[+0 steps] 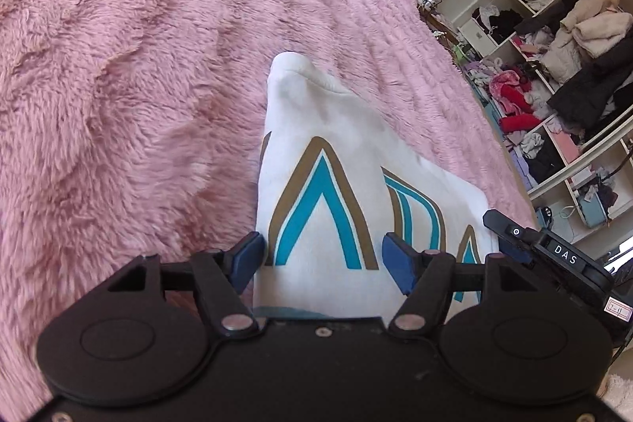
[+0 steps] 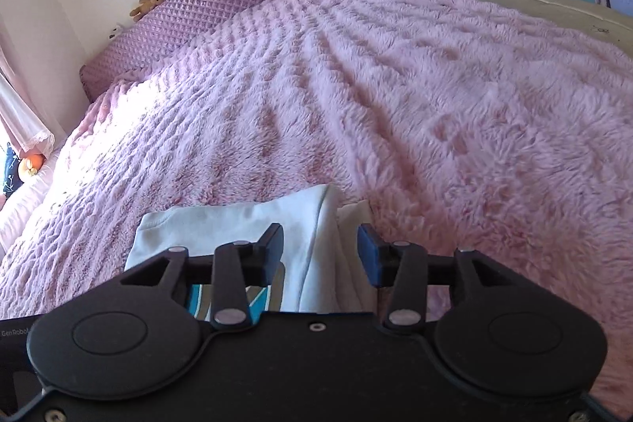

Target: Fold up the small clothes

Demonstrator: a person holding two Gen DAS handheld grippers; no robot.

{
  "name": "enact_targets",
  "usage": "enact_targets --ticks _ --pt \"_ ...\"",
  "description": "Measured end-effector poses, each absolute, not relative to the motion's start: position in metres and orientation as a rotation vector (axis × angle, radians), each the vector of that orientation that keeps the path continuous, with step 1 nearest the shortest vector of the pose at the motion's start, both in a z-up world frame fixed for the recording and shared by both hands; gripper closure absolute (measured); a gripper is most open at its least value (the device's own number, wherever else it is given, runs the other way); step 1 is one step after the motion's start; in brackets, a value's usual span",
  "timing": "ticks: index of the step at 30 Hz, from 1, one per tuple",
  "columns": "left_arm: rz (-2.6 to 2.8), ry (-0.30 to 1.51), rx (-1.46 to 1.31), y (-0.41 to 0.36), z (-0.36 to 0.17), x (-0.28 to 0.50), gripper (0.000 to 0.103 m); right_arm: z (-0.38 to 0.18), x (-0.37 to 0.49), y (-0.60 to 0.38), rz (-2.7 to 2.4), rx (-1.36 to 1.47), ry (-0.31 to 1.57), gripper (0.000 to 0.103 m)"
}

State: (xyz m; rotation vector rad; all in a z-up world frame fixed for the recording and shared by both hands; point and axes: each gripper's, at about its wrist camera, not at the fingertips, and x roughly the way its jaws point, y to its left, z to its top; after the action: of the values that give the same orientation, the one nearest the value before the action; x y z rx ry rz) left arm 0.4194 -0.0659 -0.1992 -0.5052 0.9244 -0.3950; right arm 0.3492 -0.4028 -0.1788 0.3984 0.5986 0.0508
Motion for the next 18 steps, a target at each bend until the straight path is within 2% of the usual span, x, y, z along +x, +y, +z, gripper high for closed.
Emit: enact_targets --ticks 1,2,5,9,12,14,18 --pt "-0.394 0.925 -0.507 -0.068 -0.2 0.42 0.033 -0.181 0.354 -0.4 0.054 0.388 0.607 0.071" --pt "-0.395 0.923 -0.505 -0.069 -0.199 0.421 0.033 -0.182 0.359 -0.398 0.048 0.378 0.619 0.097" --pt "-0.399 0.915 -0.495 -0.07 -0.195 0.42 0.033 -0.17 0.357 -0.399 0.051 0.362 0.555 0.1" --pt "-0.398 0.938 -0.441 -0.078 -0.205 0.429 0.028 -0.198 0.368 -0.403 -0.007 0.346 0.655 0.101" --pt "-0.398 0.961 -0.458 -0.078 -0.207 0.433 0.027 -0.201 0.365 -0.413 -0.014 0.4 0.655 0.094" --pt "-0.384 0.947 -0.446 -0.075 -0.196 0.43 0.029 -0.185 0.355 -0.41 -0.025 0.383 0.623 0.079" --pt "-0.369 0.82 -0.417 -0.068 -0.163 0.403 0.029 -0.147 0.313 -0.394 0.139 0.321 0.532 0.079"
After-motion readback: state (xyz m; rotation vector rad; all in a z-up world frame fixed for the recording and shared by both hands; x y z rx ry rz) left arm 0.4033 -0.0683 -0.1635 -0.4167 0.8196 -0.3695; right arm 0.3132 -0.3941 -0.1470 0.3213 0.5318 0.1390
